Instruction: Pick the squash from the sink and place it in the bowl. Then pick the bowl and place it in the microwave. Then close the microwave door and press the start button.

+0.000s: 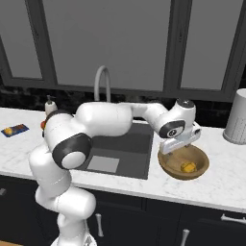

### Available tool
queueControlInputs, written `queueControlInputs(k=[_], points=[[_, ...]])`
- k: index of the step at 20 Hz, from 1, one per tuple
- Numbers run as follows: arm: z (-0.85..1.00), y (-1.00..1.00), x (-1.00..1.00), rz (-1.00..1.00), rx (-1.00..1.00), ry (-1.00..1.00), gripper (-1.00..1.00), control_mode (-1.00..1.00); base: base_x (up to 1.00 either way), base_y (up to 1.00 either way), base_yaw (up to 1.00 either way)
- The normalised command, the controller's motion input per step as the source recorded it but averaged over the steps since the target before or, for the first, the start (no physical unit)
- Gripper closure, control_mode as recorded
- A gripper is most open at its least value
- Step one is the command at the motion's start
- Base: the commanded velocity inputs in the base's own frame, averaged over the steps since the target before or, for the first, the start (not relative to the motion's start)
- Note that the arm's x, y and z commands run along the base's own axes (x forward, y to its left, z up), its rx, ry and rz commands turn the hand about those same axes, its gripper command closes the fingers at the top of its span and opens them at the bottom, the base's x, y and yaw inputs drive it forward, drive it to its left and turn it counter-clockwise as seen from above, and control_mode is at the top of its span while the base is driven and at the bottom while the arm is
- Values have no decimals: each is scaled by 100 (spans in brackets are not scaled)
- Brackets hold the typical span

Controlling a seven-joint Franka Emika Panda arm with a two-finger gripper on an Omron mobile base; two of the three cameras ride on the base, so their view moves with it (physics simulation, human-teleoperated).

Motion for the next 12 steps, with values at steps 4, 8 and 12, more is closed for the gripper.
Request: queueControlInputs(k=[4, 8, 12], points=[[-14, 100, -13, -7, -11, 17, -100, -100, 0, 0, 0], [-33, 81, -1, -9, -14, 16, -100, -100, 0, 0, 0], [-21, -3, 0, -10, -3, 7, -100, -100, 0, 0, 0]])
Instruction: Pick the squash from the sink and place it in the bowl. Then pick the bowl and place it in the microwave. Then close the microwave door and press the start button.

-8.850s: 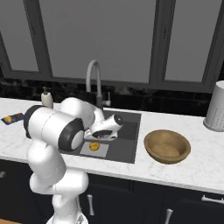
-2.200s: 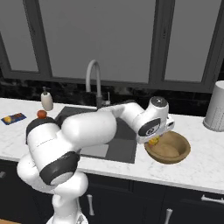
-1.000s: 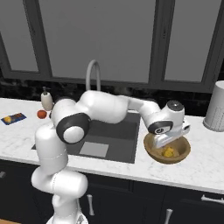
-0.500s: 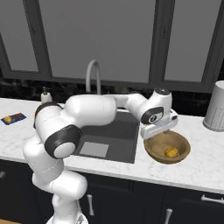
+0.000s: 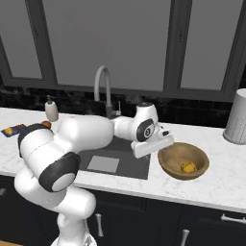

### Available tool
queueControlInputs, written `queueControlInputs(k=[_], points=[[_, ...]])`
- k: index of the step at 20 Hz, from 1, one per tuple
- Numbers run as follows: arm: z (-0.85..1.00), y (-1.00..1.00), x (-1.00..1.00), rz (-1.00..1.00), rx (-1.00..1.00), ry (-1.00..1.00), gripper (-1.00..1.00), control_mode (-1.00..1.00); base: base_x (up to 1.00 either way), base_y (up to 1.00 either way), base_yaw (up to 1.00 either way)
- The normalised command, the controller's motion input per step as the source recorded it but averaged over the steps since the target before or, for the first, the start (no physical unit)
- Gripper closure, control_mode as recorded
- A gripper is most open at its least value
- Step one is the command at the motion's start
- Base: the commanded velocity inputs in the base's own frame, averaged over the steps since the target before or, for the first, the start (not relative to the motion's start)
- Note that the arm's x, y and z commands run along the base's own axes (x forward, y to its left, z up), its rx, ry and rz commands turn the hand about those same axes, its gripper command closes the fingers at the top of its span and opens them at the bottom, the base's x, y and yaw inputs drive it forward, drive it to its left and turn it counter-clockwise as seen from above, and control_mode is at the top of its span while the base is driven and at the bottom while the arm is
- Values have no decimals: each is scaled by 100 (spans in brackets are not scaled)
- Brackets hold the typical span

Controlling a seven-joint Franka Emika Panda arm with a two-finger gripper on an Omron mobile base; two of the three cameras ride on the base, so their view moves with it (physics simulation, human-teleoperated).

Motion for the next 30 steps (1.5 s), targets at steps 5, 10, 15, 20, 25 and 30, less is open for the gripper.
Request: queueControlInputs(k=[5, 10, 15, 20, 25, 30], points=[[-9, -39, 0, -5, -2, 1, -100, -100, 0, 0, 0], [-16, -28, 15, 0, -2, 0, -100, -100, 0, 0, 0], [-26, 0, 34, 0, -2, 0, -100, -100, 0, 0, 0], [-25, -2, 7, 0, 0, -1, -100, -100, 0, 0, 0], [-24, -7, 0, 0, 0, -2, -100, -100, 0, 0, 0], [-14, -12, 0, 0, 0, 0, 100, -100, 0, 0, 0]])
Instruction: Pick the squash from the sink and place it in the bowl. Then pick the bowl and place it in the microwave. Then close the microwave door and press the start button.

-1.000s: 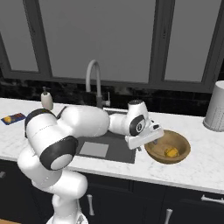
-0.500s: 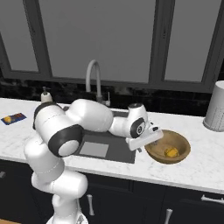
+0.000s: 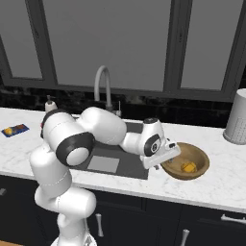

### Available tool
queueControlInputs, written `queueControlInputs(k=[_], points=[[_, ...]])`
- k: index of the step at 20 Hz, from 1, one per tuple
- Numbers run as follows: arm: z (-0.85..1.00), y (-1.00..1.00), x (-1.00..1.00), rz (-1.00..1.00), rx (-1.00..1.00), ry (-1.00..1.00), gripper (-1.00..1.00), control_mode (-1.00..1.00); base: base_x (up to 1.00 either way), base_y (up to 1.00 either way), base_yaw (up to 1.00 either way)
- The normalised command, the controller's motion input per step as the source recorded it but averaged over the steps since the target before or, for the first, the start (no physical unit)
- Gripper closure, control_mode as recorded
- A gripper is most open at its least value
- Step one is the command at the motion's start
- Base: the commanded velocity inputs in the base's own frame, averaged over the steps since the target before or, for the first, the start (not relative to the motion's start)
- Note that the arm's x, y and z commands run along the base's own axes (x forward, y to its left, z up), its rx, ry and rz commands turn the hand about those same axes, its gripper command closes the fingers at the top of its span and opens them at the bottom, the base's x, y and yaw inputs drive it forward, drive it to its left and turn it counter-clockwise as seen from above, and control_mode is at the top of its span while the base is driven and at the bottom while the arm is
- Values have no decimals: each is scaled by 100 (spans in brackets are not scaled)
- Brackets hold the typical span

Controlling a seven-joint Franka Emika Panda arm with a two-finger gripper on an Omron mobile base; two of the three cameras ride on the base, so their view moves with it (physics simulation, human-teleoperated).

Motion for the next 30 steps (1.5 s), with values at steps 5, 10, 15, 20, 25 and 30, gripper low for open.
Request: queueControlInputs(k=[5, 10, 15, 20, 25, 30], points=[[0, 1, 0, 0, 0, 0, 100, -100, 0, 0, 0], [66, -1, -37, 1, -2, -6, 100, -100, 0, 0, 0], [100, 27, -28, 5, -10, -2, 100, -100, 0, 0, 0], [100, 49, -16, 7, -10, 0, 100, -100, 0, 0, 0], [100, 41, -34, 12, 0, 2, 100, -100, 0, 0, 0], [100, 37, -31, 13, 3, 7, 100, -100, 0, 0, 0]])
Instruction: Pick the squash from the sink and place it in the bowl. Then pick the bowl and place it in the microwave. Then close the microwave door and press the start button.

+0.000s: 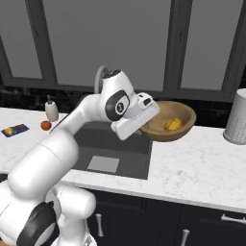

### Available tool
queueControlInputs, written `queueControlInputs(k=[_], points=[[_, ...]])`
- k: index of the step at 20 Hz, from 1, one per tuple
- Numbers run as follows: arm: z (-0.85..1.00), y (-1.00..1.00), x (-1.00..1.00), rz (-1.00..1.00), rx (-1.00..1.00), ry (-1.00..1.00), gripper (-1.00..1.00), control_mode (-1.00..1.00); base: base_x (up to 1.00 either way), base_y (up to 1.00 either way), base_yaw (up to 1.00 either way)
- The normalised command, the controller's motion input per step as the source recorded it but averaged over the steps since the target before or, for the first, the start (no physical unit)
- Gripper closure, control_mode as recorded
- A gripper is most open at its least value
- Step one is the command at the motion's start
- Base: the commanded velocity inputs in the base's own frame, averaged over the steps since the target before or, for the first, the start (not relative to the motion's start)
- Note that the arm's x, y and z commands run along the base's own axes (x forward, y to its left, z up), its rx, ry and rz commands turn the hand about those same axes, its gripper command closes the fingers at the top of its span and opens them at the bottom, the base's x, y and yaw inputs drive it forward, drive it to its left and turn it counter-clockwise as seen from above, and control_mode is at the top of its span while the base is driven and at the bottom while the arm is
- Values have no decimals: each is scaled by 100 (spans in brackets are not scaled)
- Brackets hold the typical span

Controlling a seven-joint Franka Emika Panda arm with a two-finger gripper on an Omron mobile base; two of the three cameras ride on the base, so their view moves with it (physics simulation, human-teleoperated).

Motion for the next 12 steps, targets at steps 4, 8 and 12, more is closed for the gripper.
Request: queueControlInputs(k=[4, 8, 12], points=[[100, 26, -14, 11, 7, 5, 100, -100, 0, 0, 0], [99, 25, -13, 16, 13, 1, 100, -100, 0, 0, 0], [64, 32, -24, 19, 12, 0, 100, -100, 0, 0, 0]])
